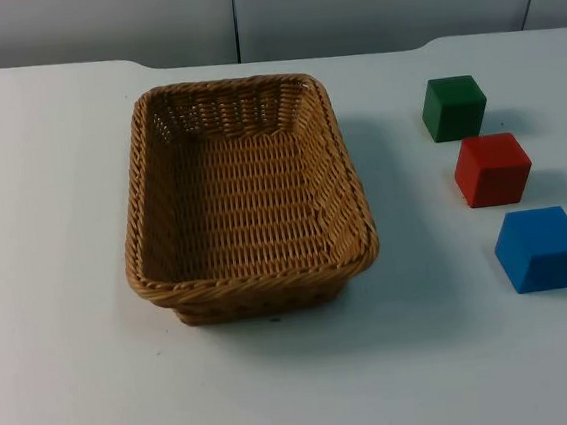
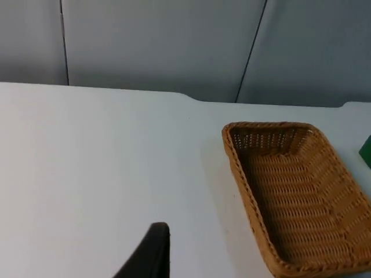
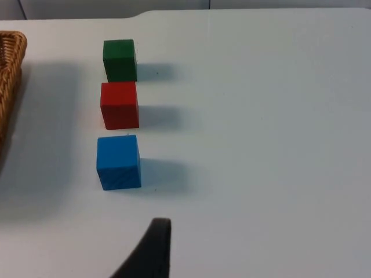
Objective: Pick up the basket with the left hand and place the blue cube into the basket with the right hand.
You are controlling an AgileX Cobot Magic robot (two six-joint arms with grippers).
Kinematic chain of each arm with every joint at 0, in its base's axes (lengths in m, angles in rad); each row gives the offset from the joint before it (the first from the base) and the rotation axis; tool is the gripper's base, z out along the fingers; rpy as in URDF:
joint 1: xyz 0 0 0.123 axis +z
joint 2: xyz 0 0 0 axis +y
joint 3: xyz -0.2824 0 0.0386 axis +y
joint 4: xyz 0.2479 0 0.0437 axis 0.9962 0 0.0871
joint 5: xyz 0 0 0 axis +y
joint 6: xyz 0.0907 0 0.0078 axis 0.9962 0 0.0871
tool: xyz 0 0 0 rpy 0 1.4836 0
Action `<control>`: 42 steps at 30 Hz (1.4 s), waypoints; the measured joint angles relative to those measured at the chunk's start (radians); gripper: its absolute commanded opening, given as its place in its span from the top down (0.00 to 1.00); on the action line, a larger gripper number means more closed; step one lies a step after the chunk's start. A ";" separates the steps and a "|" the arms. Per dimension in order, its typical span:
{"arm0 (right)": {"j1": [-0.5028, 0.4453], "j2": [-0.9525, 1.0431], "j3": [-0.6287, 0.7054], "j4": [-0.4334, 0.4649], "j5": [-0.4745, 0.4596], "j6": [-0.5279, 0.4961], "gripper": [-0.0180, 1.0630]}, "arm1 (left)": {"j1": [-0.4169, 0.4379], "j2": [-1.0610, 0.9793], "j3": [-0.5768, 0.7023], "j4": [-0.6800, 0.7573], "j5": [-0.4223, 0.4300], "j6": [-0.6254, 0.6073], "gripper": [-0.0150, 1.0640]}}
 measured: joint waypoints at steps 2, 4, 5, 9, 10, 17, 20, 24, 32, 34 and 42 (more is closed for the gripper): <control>0.000 0.000 0.000 0.000 0.000 0.000 0.02 | 0.000 0.036 -0.020 -0.012 -0.011 0.010 0.01; 0.000 0.000 0.000 0.000 0.000 0.000 0.02 | 0.000 0.122 -0.067 -0.058 -0.022 0.056 0.01; 0.000 0.000 0.000 0.000 0.000 0.000 0.02 | 0.000 0.161 -0.085 -0.079 -0.024 0.080 0.01; 0.000 0.000 0.000 0.000 0.000 0.000 0.02 | 0.000 0.269 -0.127 -0.159 -0.030 0.153 0.01; 0.000 0.000 0.000 0.000 0.000 0.000 0.02 | 0.000 0.306 -0.138 -0.188 -0.030 0.179 0.01; 0.000 0.000 0.000 0.000 0.000 0.000 0.02 | 0.000 0.508 -0.168 -0.365 -0.042 0.343 0.01; 0.000 0.000 0.000 0.000 0.000 0.000 0.02 | 0.000 0.596 -0.170 -0.450 -0.047 0.411 0.01; 0.000 0.000 0.000 0.000 0.000 0.000 0.02 | 0.000 0.691 -0.170 -0.528 -0.056 0.487 0.01; 0.000 0.000 0.000 0.000 0.000 0.018 0.02 | 0.000 0.895 -0.170 -0.684 -0.100 0.637 0.01; 0.000 0.000 0.000 0.000 0.000 0.020 0.02 | 0.000 0.925 -0.170 -0.700 -0.104 0.653 0.01; 0.000 0.000 0.000 -0.010 0.000 0.022 0.02 | -0.015 1.122 -0.181 -0.792 -0.148 0.762 0.01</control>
